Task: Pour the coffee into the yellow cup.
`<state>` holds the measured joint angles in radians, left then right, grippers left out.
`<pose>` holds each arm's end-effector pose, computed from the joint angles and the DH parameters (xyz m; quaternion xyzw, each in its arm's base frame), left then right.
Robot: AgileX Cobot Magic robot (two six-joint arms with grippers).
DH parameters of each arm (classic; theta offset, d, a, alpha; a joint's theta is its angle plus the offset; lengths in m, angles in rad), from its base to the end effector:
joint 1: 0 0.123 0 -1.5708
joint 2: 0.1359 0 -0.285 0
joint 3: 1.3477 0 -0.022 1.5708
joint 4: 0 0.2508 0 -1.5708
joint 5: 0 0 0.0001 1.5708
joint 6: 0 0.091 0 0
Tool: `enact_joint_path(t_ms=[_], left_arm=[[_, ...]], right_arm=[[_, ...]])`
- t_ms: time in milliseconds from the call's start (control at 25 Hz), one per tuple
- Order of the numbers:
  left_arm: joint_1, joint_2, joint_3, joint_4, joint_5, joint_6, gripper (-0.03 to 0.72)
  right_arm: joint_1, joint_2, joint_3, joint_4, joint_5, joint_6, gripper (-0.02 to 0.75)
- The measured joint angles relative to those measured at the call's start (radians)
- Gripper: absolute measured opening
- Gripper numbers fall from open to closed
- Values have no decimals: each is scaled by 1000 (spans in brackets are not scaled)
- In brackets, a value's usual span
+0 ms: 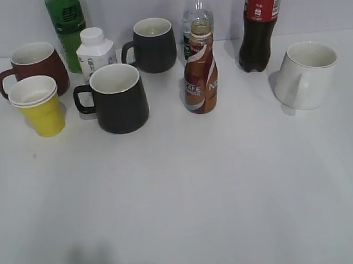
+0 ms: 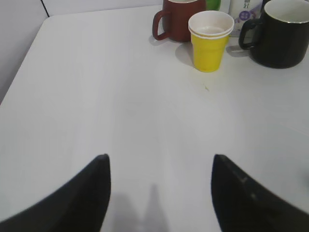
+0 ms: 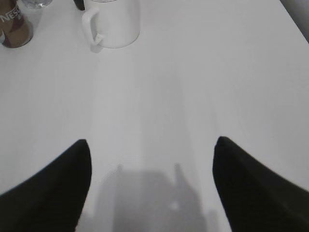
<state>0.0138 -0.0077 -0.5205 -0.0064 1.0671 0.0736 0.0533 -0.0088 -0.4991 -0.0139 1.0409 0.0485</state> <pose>-0.0087 -0.0006 0.2824 0.0255 0.8471 0.0200 0.5304 -0.0052 -0.0014 0.2786 -0.0018 0.8459 0.0202 0.5329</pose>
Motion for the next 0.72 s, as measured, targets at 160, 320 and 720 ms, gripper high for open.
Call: enact_joint_path(t_ms=[160,320,720], left_arm=[[0,0,0,0,0,0,498],[0,0,0,0,0,0,498],[0,0,0,0,0,0,498]], right_arm=[[0,0,0,0,0,0,587],[0,0,0,0,0,0,587],[0,0,0,0,0,0,587]])
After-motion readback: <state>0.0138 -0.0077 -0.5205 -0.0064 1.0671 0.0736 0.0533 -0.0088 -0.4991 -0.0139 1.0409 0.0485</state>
